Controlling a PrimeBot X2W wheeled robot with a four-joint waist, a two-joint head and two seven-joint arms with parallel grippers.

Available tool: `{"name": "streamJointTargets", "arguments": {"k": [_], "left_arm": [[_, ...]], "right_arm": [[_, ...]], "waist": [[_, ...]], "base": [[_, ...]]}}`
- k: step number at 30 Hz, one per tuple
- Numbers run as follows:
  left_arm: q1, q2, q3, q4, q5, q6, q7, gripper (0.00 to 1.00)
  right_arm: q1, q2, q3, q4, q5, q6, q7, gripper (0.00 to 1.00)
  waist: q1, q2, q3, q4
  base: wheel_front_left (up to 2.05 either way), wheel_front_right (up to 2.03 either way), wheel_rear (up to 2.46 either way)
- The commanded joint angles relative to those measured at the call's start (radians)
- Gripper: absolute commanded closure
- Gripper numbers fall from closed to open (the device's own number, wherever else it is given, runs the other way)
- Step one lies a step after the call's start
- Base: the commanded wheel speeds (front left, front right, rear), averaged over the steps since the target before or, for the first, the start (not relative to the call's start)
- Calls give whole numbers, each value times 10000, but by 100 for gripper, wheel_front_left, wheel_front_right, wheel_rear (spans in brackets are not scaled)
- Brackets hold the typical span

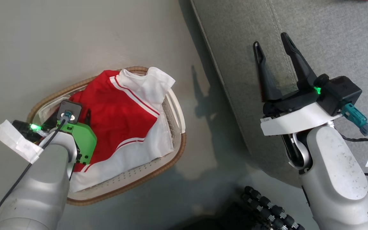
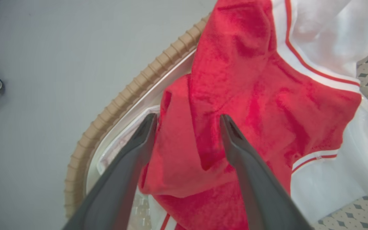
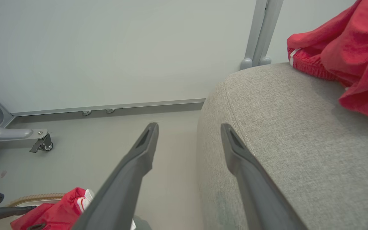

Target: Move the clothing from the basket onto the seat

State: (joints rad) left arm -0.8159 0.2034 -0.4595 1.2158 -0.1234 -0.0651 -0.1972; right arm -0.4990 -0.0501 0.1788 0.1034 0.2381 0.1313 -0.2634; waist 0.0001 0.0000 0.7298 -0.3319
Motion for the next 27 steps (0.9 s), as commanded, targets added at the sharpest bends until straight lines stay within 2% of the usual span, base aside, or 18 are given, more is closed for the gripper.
{"name": "streamJointTargets", "arguments": {"k": [1, 5, 8, 9, 11, 20, 27], "left_arm": [[-210, 132, -5, 73, -16, 150, 44, 0], [-362, 170, 12, 309, -87, 435, 465, 0], [-311, 89, -28, 407, -163, 432, 714, 3], [-301, 53, -33, 415, -189, 433, 742, 46], [-246, -27, -86, 437, -202, 399, 709, 100], [147, -292, -213, 475, -323, 200, 259, 100], [366, -544, -570, 314, -209, -135, -219, 100]], "right_arm": [[-94, -7, 21, -42, 50, -10, -21, 0], [-131, -7, 51, -38, 85, -10, -21, 0], [-150, -9, 30, -19, 98, -10, -21, 0], [-146, -9, 13, -17, 107, -10, -21, 0], [-125, -8, -21, -6, 105, -10, -21, 0], [66, -12, -149, 201, -26, -10, -21, 0], [390, -16, -414, 468, -474, -10, -21, 0]], "waist": [[-1, 0, 349, -349], [-1, 0, 402, -419], [-1, 0, 398, -443], [-1, 0, 390, -442], [-1, 0, 362, -431], [-1, 0, -33, -212], [-1, 0, -954, 356]], "base": [[0, 0, 0], [0, 0, 0], [0, 0, 0], [0, 0, 0], [0, 0, 0], [0, 0, 0], [0, 0, 0]]}}
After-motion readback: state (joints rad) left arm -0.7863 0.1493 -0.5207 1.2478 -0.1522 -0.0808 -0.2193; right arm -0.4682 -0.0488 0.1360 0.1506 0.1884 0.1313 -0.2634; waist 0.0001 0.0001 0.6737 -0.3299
